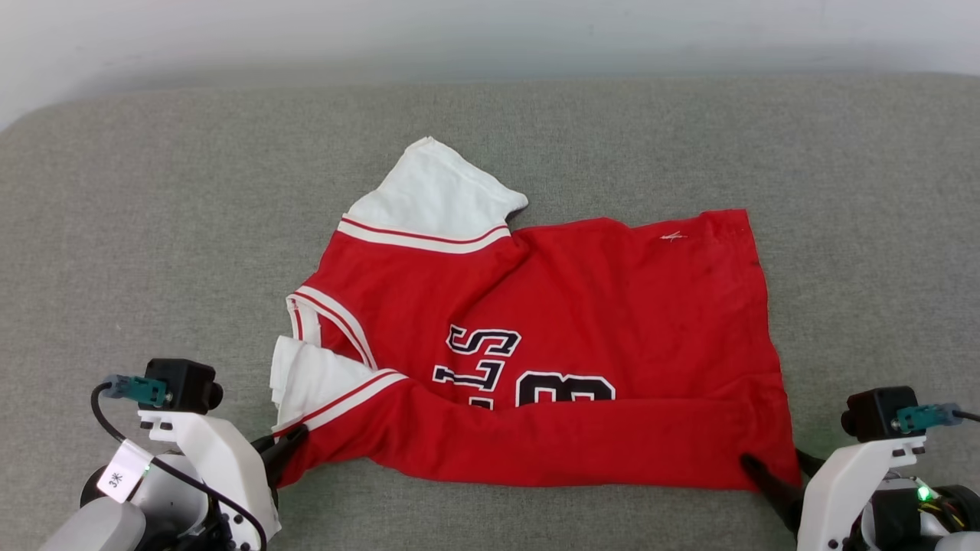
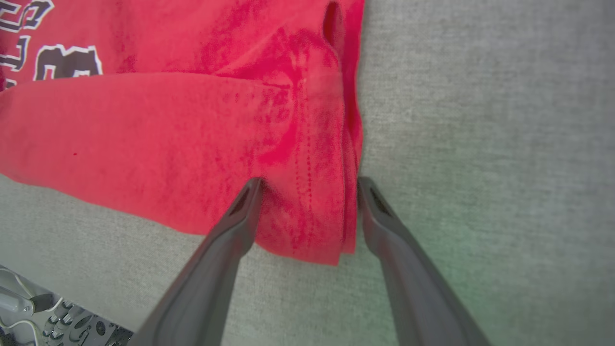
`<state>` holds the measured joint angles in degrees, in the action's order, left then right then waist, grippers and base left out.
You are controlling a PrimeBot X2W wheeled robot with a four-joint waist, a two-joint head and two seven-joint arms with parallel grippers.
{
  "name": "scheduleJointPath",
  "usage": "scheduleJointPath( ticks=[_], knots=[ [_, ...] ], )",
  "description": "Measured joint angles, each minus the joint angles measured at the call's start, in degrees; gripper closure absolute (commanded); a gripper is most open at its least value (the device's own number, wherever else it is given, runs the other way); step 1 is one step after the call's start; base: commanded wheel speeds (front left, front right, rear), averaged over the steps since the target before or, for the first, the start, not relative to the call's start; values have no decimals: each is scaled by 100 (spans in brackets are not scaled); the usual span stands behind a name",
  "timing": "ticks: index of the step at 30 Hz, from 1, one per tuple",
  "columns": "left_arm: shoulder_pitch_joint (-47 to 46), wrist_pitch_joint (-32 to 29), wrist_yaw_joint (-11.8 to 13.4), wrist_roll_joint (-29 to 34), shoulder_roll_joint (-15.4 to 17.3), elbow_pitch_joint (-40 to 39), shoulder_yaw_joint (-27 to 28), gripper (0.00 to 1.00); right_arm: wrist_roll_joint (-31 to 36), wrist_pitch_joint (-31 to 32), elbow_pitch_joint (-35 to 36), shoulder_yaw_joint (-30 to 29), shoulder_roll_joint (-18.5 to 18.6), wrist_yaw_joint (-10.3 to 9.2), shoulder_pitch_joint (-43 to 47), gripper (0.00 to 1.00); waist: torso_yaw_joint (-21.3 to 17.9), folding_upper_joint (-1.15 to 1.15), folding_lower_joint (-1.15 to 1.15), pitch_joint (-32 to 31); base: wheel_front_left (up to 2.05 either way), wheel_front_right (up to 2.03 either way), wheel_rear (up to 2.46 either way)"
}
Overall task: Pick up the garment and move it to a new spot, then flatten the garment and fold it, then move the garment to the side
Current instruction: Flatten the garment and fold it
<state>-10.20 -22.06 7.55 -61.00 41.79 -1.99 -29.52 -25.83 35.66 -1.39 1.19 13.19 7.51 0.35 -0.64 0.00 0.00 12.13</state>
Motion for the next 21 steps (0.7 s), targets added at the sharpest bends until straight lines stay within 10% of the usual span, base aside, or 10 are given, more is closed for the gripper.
scheduleJointPath(
  ticks=[3, 4, 6, 21],
  knots=[
    [-12, 14, 2, 16, -10, -29, 12, 100, -82, 78, -288, 82, 13, 0, -120, 0, 20, 0, 0, 109, 0, 0, 0],
    [-19, 33, 5, 16, -12, -34, 23, 100, -96, 79, -343, 104, 21, 0, -146, 49, 27, 0, 0, 144, 0, 0, 0],
    [-38, 66, 8, 23, -9, -38, 52, 100, -168, 116, -436, 130, 31, 0, -218, 100, 44, 0, 0, 209, 0, 0, 0],
    [450, 205, 130, 31, 48, -236, -37, 100, -389, 131, -233, 397, 319, -1, -172, 100, -1, 0, 0, -314, 0, 0, 0]
  ],
)
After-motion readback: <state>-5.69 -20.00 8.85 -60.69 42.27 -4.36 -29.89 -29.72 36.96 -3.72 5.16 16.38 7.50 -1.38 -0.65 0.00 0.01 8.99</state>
